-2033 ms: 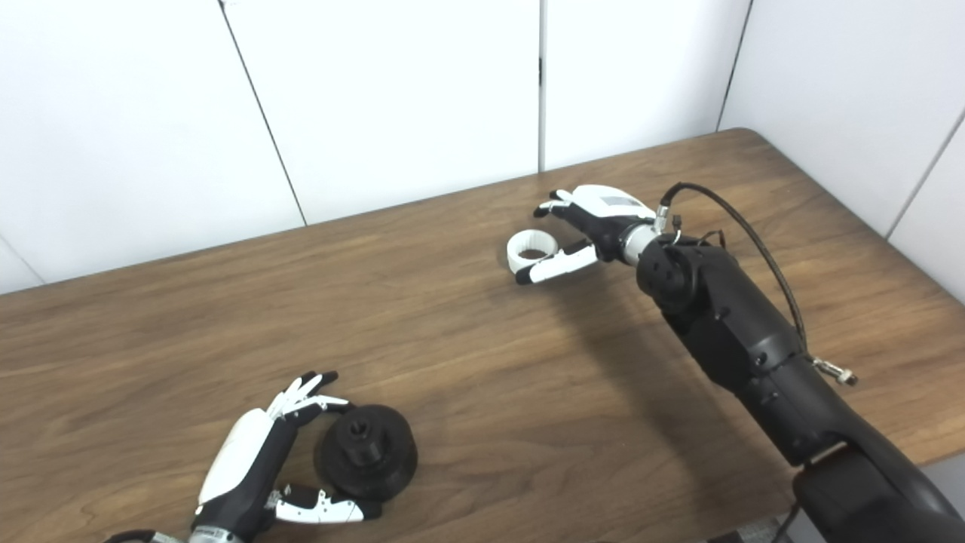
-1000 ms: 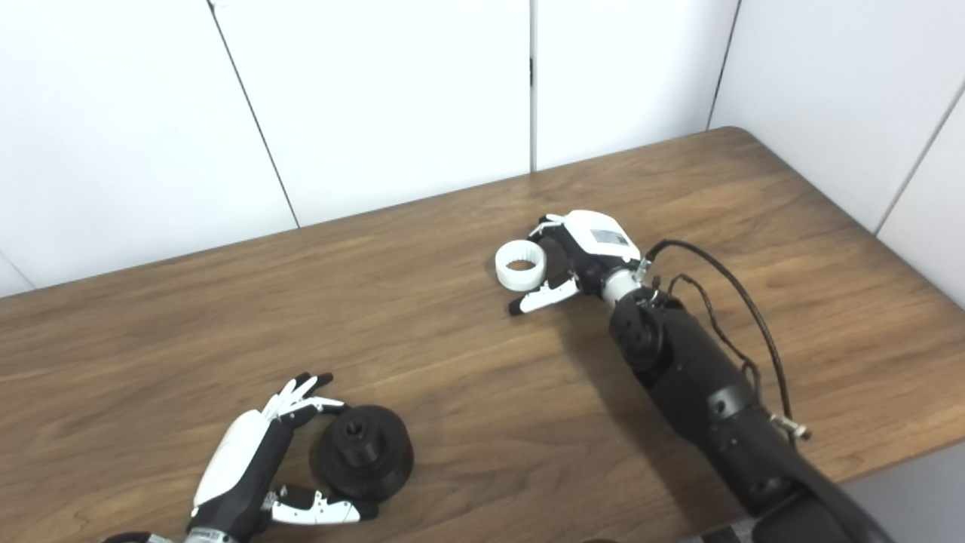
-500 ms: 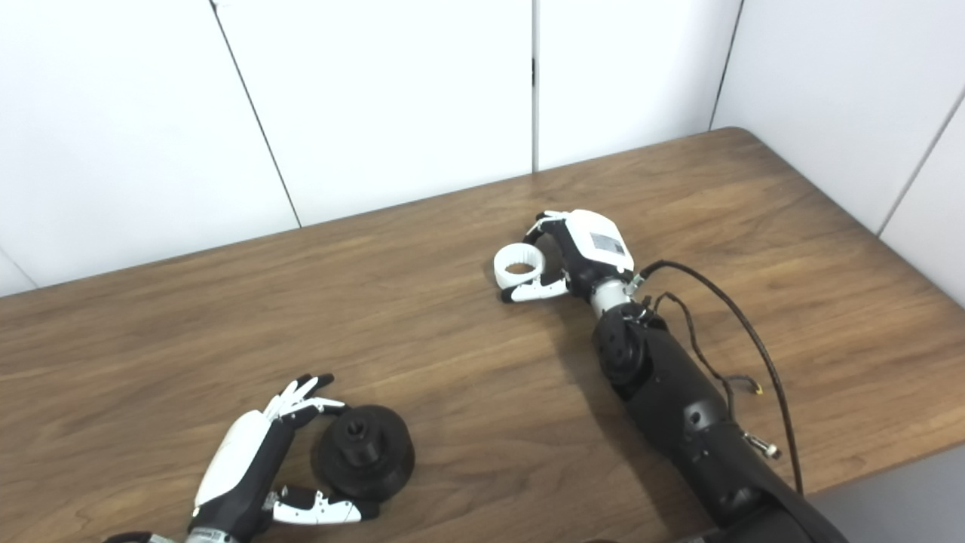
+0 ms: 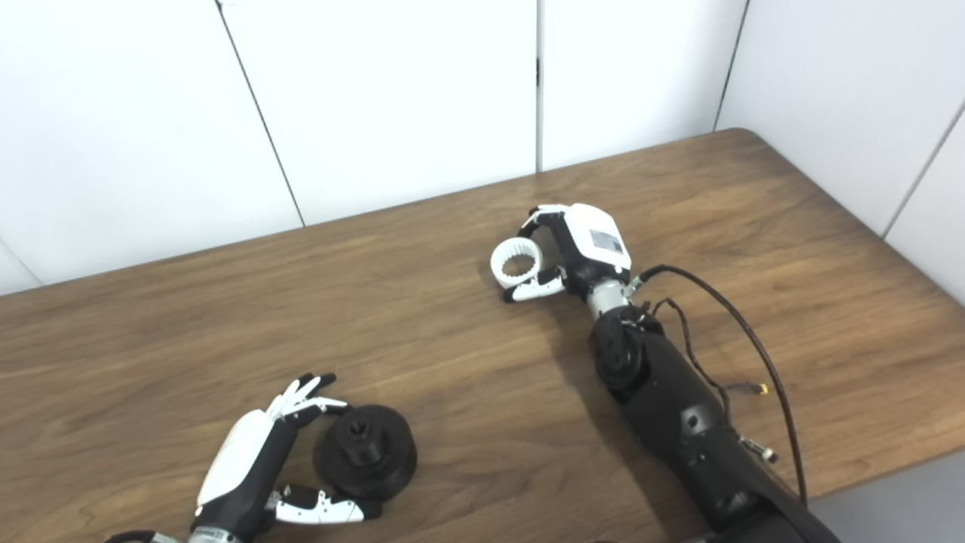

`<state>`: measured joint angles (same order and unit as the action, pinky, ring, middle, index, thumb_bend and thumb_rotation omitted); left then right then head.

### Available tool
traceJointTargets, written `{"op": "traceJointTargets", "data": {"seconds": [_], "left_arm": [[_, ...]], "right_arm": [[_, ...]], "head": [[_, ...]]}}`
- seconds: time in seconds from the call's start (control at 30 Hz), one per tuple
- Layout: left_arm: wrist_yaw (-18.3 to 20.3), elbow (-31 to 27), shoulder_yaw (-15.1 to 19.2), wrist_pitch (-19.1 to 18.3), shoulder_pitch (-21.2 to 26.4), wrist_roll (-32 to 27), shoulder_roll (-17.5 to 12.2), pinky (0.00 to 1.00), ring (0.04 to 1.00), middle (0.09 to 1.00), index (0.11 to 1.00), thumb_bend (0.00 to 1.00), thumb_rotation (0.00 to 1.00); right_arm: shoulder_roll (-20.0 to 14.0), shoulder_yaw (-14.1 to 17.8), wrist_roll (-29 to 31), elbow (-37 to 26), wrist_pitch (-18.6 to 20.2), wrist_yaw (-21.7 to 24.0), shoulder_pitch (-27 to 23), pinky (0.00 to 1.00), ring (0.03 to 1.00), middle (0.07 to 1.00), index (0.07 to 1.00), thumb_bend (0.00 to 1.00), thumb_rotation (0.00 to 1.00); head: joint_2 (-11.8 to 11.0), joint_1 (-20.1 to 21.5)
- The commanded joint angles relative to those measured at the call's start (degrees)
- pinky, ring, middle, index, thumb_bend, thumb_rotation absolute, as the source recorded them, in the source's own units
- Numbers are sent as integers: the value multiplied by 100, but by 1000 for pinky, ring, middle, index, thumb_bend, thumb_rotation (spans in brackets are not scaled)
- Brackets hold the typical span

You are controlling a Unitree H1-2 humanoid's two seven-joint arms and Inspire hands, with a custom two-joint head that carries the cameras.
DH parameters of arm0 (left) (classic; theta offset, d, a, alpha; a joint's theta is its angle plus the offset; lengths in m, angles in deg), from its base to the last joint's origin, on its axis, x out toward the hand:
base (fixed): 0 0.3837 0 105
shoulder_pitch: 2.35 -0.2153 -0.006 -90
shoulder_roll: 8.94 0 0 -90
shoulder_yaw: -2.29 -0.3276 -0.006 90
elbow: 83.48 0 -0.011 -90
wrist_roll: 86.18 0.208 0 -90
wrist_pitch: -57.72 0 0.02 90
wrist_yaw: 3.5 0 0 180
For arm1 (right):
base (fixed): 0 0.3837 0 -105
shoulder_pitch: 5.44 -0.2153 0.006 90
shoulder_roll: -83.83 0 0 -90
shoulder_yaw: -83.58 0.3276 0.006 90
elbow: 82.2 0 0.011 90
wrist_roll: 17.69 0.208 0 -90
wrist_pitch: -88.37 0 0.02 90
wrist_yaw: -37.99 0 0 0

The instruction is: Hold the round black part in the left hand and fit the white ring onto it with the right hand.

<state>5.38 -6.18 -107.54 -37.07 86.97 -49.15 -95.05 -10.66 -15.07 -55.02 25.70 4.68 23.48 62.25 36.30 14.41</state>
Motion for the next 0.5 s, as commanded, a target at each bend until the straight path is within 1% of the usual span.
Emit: {"op": "traceJointTargets", "data": {"seconds": [0.0, 0.17, 0.37, 0.47], "left_arm": [[106, -49, -37, -83, 65, 160, -58, 991, 1000, 945, 624, 971, 234], [132, -58, -54, -142, 80, 189, -44, 1000, 1000, 947, 627, 971, 237], [116, -50, -78, -181, 89, 209, -7, 1000, 1000, 947, 623, 980, 226], [126, -57, -81, -193, 92, 199, 8, 1000, 1000, 949, 621, 982, 235]], "right_arm": [[-142, 78, -11, -324, -6, 13, -36, 923, 884, 813, 485, 514, 140], [-95, 147, 25, -873, -81, 53, 64, 959, 892, 812, 484, 515, 140], [-48, 164, -48, -1633, -49, 180, 154, 959, 887, 815, 484, 514, 144], [-4, 162, -84, -2059, -77, 255, 192, 931, 876, 816, 485, 515, 143]], "head": [[13, -25], [48, -94], [56, -168], [87, -234]]}}
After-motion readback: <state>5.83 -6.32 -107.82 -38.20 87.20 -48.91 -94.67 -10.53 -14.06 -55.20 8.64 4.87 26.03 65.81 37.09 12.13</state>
